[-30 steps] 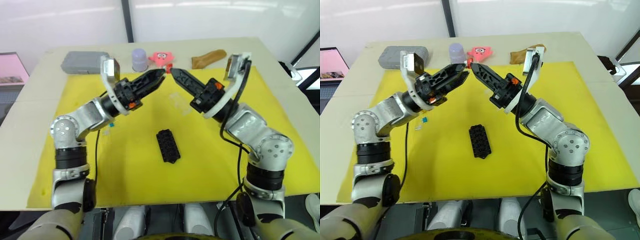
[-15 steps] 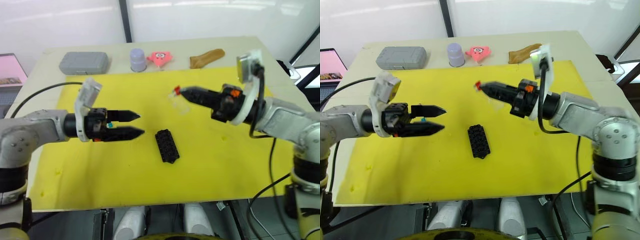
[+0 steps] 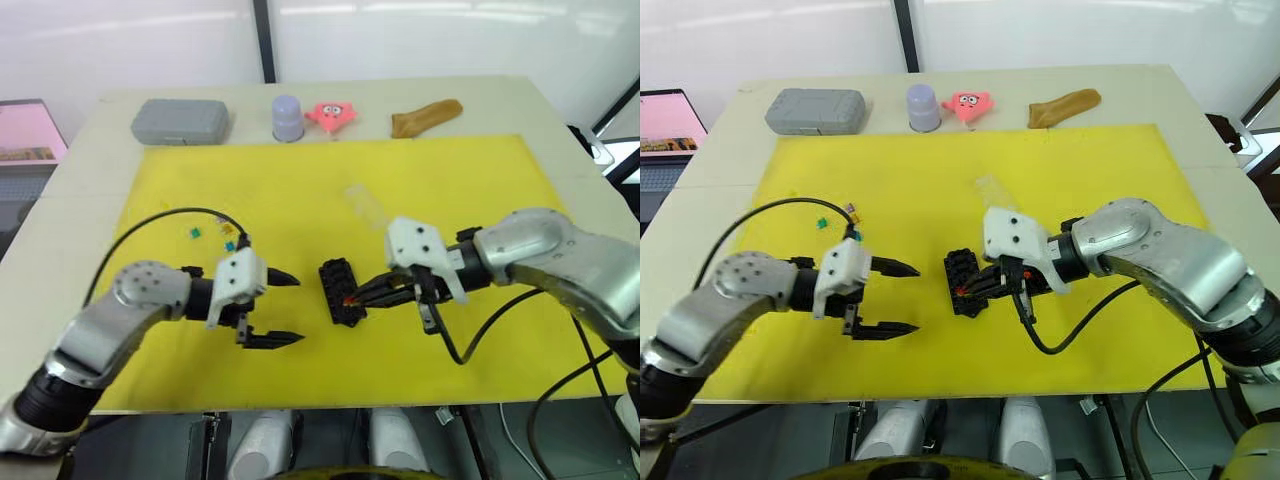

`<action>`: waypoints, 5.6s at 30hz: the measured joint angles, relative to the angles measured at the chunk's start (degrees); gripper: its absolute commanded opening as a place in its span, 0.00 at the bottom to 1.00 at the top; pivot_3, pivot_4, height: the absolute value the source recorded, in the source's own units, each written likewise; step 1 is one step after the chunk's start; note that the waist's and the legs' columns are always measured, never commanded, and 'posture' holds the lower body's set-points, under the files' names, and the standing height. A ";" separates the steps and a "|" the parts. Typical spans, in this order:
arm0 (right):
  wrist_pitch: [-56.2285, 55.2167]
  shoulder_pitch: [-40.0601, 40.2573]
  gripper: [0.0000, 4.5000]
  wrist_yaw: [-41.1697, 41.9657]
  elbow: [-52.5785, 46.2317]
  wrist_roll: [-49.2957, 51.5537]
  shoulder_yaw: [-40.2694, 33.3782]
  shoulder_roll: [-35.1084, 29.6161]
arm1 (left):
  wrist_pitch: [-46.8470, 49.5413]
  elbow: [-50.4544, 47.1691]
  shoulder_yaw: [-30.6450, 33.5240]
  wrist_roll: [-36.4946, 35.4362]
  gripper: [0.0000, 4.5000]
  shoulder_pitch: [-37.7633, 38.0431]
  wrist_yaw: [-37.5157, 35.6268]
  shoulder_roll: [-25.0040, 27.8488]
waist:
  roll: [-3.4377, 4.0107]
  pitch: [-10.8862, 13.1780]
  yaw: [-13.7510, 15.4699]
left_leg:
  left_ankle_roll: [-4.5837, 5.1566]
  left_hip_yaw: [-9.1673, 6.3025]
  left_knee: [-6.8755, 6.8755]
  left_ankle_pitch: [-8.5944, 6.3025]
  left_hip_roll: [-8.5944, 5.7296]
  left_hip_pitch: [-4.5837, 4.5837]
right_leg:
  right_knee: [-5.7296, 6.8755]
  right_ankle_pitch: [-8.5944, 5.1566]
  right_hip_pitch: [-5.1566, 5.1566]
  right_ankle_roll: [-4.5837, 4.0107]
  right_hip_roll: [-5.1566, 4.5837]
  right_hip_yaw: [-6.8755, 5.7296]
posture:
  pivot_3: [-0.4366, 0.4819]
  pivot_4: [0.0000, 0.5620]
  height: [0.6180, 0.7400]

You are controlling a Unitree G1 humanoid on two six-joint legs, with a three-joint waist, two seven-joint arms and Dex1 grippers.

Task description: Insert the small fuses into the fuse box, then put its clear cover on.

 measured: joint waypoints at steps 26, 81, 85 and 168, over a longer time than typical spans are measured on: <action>-2.32 1.96 0.00 7.49 1.75 -15.33 2.01 6.16 | -1.75 3.03 -4.40 9.21 1.00 -1.06 2.88 -7.65 | 0.00 0.00 -0.17 | 0.00 -0.03 0.00 0.00 0.00 0.00 | 0.00 0.00 0.00 0.00 0.00 -0.02 | 0.48 0.27 1.00; -5.34 11.77 0.46 9.42 1.98 -8.89 -13.01 12.35 | -1.72 2.59 -3.48 9.80 1.00 -2.67 2.49 -8.66 | -0.03 -0.02 -0.14 | -0.01 -0.07 0.02 0.00 0.00 0.00 | 0.03 0.01 0.03 0.00 0.00 -0.07 | 0.48 0.27 1.00; -9.94 17.74 0.11 6.84 4.29 -8.25 -14.44 16.38 | -2.72 3.55 -3.29 9.78 1.00 -2.71 2.02 -9.02 | -0.03 -0.02 -0.14 | -0.01 -0.07 0.03 0.01 -0.01 0.01 | 0.05 0.01 0.02 0.00 0.00 -0.06 | 0.48 0.27 1.00; -0.07 8.05 1.00 -13.67 7.24 0.89 -17.93 26.27 | 53.64 59.96 51.14 -31.14 1.00 -17.43 27.26 -4.13 | -0.19 -0.14 -0.80 | 0.01 -0.03 0.00 -0.01 -0.08 0.34 | 0.47 0.01 0.02 -0.03 -0.04 0.02 | 0.48 0.27 1.00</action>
